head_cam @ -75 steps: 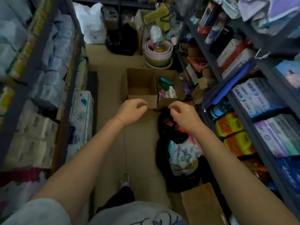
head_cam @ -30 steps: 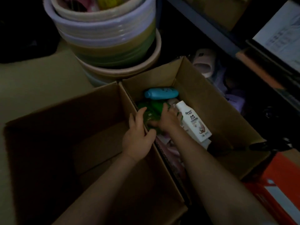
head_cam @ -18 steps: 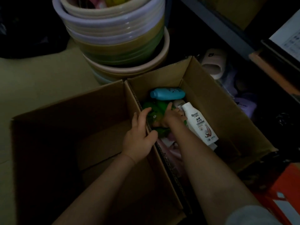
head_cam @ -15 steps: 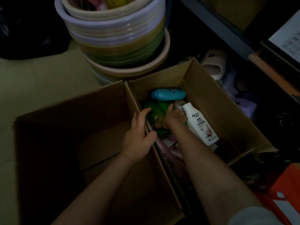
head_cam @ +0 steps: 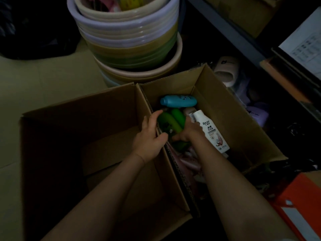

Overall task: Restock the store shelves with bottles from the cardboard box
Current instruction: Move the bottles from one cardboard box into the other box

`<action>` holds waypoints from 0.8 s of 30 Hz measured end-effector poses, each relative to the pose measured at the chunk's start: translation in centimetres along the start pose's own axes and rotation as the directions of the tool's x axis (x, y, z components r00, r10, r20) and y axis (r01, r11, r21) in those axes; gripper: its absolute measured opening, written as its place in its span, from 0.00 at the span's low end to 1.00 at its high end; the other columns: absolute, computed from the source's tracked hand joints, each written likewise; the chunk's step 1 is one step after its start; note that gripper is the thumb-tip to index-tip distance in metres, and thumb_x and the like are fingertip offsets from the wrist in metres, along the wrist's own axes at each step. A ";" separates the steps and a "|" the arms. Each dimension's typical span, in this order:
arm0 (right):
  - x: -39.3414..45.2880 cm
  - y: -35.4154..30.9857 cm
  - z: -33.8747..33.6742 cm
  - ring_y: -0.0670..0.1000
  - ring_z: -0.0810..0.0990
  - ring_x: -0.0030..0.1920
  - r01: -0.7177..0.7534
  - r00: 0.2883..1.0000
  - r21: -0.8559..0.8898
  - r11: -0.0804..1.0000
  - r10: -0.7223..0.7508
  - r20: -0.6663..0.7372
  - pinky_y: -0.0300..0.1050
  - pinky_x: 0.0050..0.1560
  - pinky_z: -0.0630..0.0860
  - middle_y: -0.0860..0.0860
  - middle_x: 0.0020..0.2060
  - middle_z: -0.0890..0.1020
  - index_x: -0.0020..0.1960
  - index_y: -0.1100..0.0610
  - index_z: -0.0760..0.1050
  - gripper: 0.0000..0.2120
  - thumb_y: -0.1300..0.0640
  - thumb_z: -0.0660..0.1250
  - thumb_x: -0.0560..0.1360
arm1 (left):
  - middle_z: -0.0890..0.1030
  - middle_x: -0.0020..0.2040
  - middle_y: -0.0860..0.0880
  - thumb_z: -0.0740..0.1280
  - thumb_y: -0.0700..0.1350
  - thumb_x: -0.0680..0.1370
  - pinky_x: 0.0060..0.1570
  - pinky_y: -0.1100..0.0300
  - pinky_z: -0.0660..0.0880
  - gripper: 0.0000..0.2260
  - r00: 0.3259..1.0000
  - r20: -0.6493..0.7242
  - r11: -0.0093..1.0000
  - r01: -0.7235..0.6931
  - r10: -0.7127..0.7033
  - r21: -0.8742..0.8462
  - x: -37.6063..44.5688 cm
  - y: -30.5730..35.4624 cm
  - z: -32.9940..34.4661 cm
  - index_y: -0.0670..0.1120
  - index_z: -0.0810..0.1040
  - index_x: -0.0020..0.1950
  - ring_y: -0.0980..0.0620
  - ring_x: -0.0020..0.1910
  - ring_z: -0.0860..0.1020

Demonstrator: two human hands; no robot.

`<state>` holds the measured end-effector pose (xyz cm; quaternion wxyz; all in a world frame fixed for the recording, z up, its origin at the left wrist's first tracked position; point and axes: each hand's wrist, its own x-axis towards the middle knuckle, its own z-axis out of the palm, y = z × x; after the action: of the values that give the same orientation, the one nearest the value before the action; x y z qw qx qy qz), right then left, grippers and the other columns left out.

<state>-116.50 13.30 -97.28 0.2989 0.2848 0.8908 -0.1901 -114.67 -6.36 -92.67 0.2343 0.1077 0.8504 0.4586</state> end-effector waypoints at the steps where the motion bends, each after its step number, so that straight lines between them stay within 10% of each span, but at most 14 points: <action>1: -0.4 0.7 -0.1 0.62 0.62 0.74 0.000 1.000 0.033 0.999 -0.001 0.011 0.57 0.72 0.64 0.61 0.75 0.59 0.80 0.50 0.42 0.61 0.38 0.79 0.61 | 0.57 0.80 0.47 0.59 0.62 0.68 0.59 0.41 0.75 0.31 1.000 -0.002 1.000 0.001 -0.001 -0.002 0.0 0.1 0.0 0.75 0.53 0.70 0.38 0.65 0.73; 6: -2.4 4.7 -0.6 0.58 0.73 0.65 0.002 0.999 0.390 0.921 -0.017 0.036 0.51 0.61 0.74 0.56 0.68 0.71 0.78 0.53 0.53 0.57 0.45 0.82 0.58 | 0.58 0.79 0.48 0.61 0.58 0.70 0.63 0.40 0.73 0.30 1.000 -0.011 0.999 0.021 -0.022 -0.035 -0.2 0.4 0.0 0.76 0.54 0.68 0.38 0.70 0.70; 12: -7.4 6.8 -0.8 0.56 0.80 0.49 -0.165 0.976 0.876 0.453 -0.055 0.213 0.54 0.55 0.79 0.53 0.50 0.79 0.63 0.54 0.66 0.29 0.54 0.78 0.68 | 0.56 0.81 0.48 0.62 0.64 0.65 0.68 0.39 0.69 0.34 0.996 0.044 0.995 0.083 -0.080 -0.057 -0.3 1.4 -0.2 0.76 0.53 0.70 0.38 0.73 0.67; 16: -11.0 5.7 -2.8 0.58 0.84 0.53 -0.108 0.971 0.958 0.267 -0.180 0.160 0.55 0.48 0.82 0.56 0.56 0.83 0.68 0.53 0.70 0.34 0.52 0.78 0.65 | 0.59 0.80 0.49 0.67 0.61 0.74 0.73 0.44 0.65 0.35 0.996 0.089 0.989 0.041 -0.028 -0.139 -2.1 1.0 -2.9 0.75 0.50 0.74 0.47 0.76 0.63; 21: -16.5 0.2 -5.9 0.48 0.85 0.45 0.156 0.906 0.977 0.149 -0.415 -0.081 0.43 0.41 0.82 0.49 0.47 0.86 0.61 0.50 0.73 0.26 0.61 0.76 0.66 | 0.61 0.79 0.50 0.65 0.49 0.82 0.74 0.50 0.61 0.30 0.923 -0.375 0.997 -0.078 0.082 0.028 -7.1 -0.4 -8.8 0.56 0.55 0.81 0.54 0.75 0.61; 24: -18.8 -5.7 -4.8 0.47 0.85 0.46 0.217 0.811 0.960 0.176 -0.581 -0.076 0.42 0.41 0.81 0.47 0.47 0.86 0.60 0.48 0.73 0.27 0.59 0.74 0.63 | 0.60 0.79 0.42 0.65 0.49 0.80 0.76 0.42 0.51 0.26 0.710 -0.703 0.904 0.282 0.028 0.321 -10.3 -3.6 -12.1 0.49 0.64 0.78 0.43 0.79 0.56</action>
<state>-109.68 4.01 -80.73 0.1463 0.1224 0.5868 -0.7869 -111.62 -21.26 -86.88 -0.0969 -0.0856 0.9567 0.2609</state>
